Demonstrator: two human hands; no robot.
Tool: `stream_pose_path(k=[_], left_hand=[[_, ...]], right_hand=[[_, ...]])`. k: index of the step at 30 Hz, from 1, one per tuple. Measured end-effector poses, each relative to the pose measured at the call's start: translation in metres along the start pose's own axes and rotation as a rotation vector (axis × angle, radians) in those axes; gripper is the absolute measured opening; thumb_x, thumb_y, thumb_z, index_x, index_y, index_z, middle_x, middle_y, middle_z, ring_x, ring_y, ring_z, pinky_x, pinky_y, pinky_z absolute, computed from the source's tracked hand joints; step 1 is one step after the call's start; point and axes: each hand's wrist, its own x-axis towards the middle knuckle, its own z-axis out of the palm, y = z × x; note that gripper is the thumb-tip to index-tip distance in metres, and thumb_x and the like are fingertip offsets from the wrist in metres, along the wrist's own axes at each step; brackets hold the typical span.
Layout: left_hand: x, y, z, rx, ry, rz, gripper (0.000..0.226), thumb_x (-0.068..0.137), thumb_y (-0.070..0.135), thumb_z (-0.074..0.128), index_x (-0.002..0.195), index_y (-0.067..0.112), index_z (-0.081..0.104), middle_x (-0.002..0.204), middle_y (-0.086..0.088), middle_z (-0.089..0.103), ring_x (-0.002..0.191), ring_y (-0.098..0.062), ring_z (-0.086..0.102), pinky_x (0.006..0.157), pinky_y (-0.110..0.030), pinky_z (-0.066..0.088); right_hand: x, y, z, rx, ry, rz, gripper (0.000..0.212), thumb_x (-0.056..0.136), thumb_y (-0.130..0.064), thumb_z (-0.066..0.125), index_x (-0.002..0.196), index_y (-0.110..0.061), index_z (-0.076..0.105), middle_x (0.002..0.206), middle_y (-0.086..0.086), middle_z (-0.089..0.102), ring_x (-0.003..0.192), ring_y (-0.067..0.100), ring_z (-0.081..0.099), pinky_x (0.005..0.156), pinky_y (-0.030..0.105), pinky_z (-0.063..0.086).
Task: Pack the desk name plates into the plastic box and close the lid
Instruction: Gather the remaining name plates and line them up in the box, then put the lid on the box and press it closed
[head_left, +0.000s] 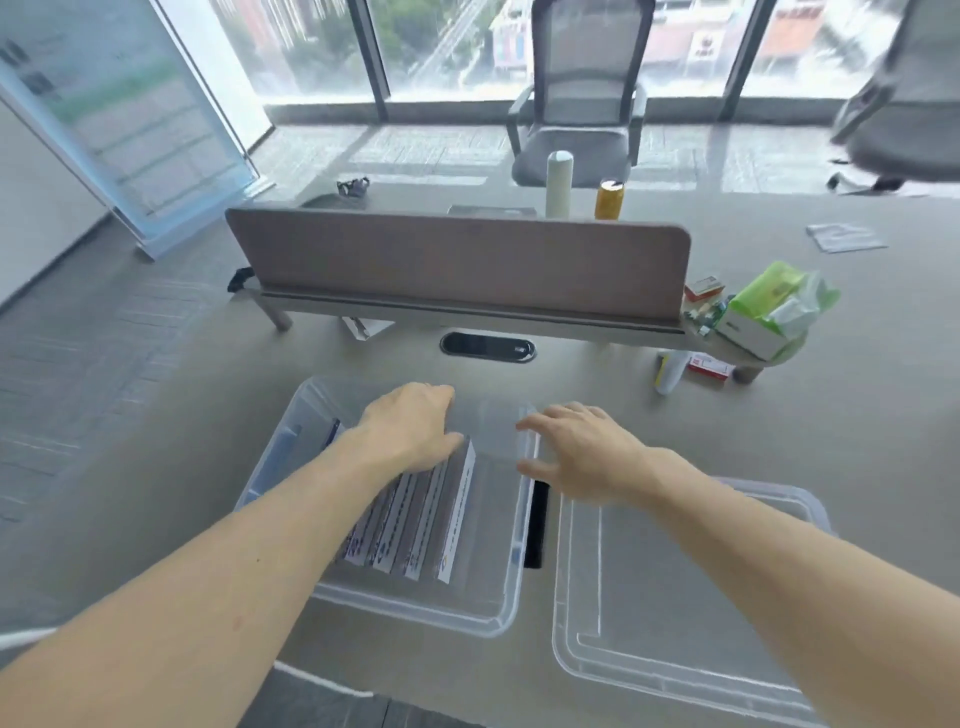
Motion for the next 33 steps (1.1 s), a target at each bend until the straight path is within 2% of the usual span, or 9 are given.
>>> stream_pose_path(k=[3, 7, 11, 16, 22, 27, 33], left_hand=[[0.001, 0.021, -0.037, 0.035, 0.043, 0.102, 0.058, 0.093, 0.052, 0.057, 0.142, 0.023, 0.046, 0.14, -0.003, 0.053, 0.128, -0.026, 0.051, 0.101, -0.047, 0.049], [0.003, 0.06, -0.063, 0.062, 0.138, 0.212, 0.063, 0.09, 0.059, 0.057, 0.142, 0.025, 0.047, 0.141, -0.002, 0.052, 0.131, -0.025, 0.049, 0.101, -0.047, 0.049], [-0.001, 0.109, -0.062, 0.104, 0.115, 0.312, 0.066, 0.091, 0.061, 0.055, 0.143, 0.023, 0.045, 0.144, -0.004, 0.05, 0.134, -0.026, 0.047, 0.103, -0.048, 0.047], [-0.016, 0.168, -0.042, 0.118, 0.065, 0.376, 0.064, 0.093, 0.058, 0.055, 0.145, 0.024, 0.043, 0.146, -0.003, 0.048, 0.137, -0.024, 0.044, 0.103, -0.043, 0.046], [-0.015, 0.2, -0.02, 0.165, -0.011, 0.333, 0.062, 0.094, 0.054, 0.056, 0.146, 0.024, 0.042, 0.146, -0.003, 0.046, 0.136, -0.023, 0.044, 0.104, -0.042, 0.046], [-0.013, 0.221, 0.016, 0.157, -0.064, 0.261, 0.057, 0.095, 0.051, 0.056, 0.144, 0.025, 0.043, 0.144, -0.003, 0.047, 0.131, -0.025, 0.048, 0.097, -0.044, 0.05], [-0.018, 0.22, 0.083, 0.069, -0.18, 0.184, 0.064, 0.095, 0.045, 0.058, 0.15, 0.024, 0.036, 0.156, -0.005, 0.036, 0.137, -0.029, 0.043, 0.103, -0.046, 0.047]], right_hand=[[-0.023, 0.025, -0.037, 0.026, 0.063, 0.167, 0.059, 0.094, -0.058, 0.051, 0.144, -0.027, 0.046, 0.145, 0.002, 0.051, 0.137, 0.027, 0.043, 0.113, 0.042, 0.034], [-0.07, 0.055, -0.063, 0.024, 0.138, 0.341, 0.056, 0.095, -0.056, 0.052, 0.141, -0.024, 0.05, 0.147, 0.005, 0.05, 0.138, 0.027, 0.043, 0.112, 0.04, 0.037], [-0.138, 0.082, -0.06, 0.017, 0.125, 0.515, 0.056, 0.096, -0.055, 0.05, 0.143, -0.026, 0.047, 0.149, 0.003, 0.048, 0.14, 0.026, 0.041, 0.114, 0.043, 0.035], [-0.21, 0.124, -0.058, -0.008, 0.095, 0.65, 0.055, 0.096, -0.056, 0.048, 0.143, -0.026, 0.046, 0.148, 0.002, 0.049, 0.141, 0.024, 0.038, 0.113, 0.043, 0.035], [-0.233, 0.18, -0.051, 0.051, 0.103, 0.646, 0.056, 0.096, -0.057, 0.048, 0.142, -0.026, 0.047, 0.146, 0.001, 0.05, 0.141, 0.023, 0.039, 0.113, 0.042, 0.036], [-0.24, 0.22, -0.022, 0.071, 0.047, 0.605, 0.056, 0.096, -0.056, 0.048, 0.143, -0.025, 0.046, 0.145, 0.002, 0.051, 0.14, 0.024, 0.039, 0.111, 0.042, 0.038], [-0.242, 0.245, 0.02, 0.111, -0.025, 0.591, 0.055, 0.095, -0.057, 0.049, 0.14, -0.024, 0.047, 0.142, 0.002, 0.052, 0.138, 0.024, 0.041, 0.108, 0.043, 0.041]])
